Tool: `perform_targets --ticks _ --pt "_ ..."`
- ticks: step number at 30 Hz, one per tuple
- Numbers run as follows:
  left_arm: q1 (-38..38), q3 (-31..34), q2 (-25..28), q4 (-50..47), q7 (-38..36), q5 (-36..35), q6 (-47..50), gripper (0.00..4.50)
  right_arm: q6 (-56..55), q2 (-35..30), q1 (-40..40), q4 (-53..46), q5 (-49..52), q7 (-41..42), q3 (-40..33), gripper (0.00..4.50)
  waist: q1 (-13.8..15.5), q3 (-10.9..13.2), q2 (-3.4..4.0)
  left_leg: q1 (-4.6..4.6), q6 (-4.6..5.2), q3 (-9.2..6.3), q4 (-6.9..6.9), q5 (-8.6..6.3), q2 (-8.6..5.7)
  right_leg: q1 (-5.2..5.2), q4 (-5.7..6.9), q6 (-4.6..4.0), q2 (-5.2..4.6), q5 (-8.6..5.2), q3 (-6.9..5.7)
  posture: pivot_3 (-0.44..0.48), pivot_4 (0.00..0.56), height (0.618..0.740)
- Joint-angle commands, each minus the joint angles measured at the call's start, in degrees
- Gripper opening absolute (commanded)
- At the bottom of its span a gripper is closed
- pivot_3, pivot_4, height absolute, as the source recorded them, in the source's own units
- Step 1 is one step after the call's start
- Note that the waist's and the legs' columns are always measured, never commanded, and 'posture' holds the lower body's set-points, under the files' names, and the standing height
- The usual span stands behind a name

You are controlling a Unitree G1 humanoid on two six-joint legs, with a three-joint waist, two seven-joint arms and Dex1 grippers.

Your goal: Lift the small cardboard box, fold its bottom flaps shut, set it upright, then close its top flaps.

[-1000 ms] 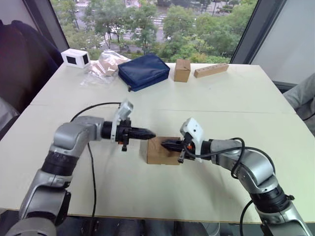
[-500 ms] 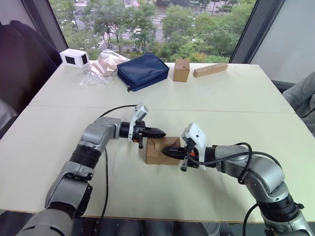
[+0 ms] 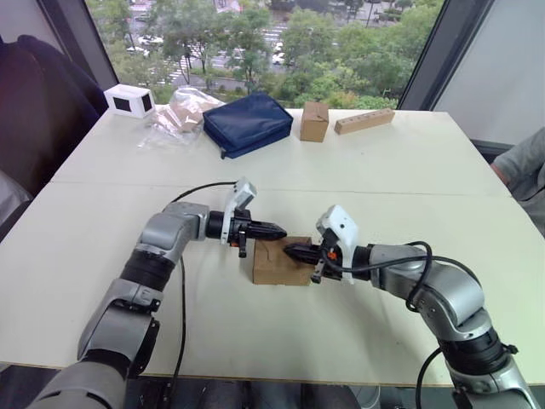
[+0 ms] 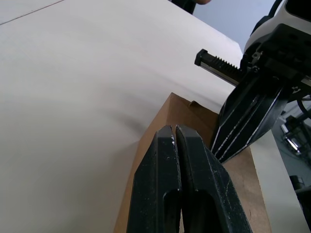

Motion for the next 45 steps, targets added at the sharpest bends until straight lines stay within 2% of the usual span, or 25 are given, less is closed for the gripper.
perform_targets --ticks 1,11,31,45 --pt "-0.99 0.54 -0.1 -0.96 -0.08 0.35 -0.48 0.09 0.53 0.03 -0.16 -1.69 1.88 1.32 -0.68 0.0 0.0 0.0 0.0 0.0 0.0 0.0 0.0 0.0 0.0 0.0 0.0 0.0 0.0 0.0 0.0 0.0 0.15 0.74" --pt "-0.79 0.1 -0.8 -1.35 -0.01 0.7 -0.73 0.09 3.06 -1.07 1.7 -4.42 4.33 2.06 -1.28 0.0 0.01 0.0 0.0 0.0 0.0 -0.02 0.0 0.0 0.01 0.0 -0.01 0.0 -0.07 0.0 0.06 0.0 0.15 0.74" --pt "-1.05 0.74 -1.12 -2.17 0.48 0.3 0.19 0.09 -1.71 -0.31 0.02 1.59 -0.99 1.48 1.22 0.0 0.04 0.0 0.0 0.0 0.0 -0.02 0.0 0.0 0.01 0.01 -0.03 0.0 -0.08 0.0 0.06 0.0 0.15 0.74" --pt "2.95 -2.9 0.88 -4.62 -0.92 5.02 -6.21 0.09 0.52 -1.93 0.5 -1.64 1.88 2.74 -1.19 0.0 0.0 0.0 0.0 -0.01 0.0 -0.03 -0.01 0.0 0.02 0.01 -0.06 -0.07 -0.16 -0.03 0.07 0.0 0.15 0.74"
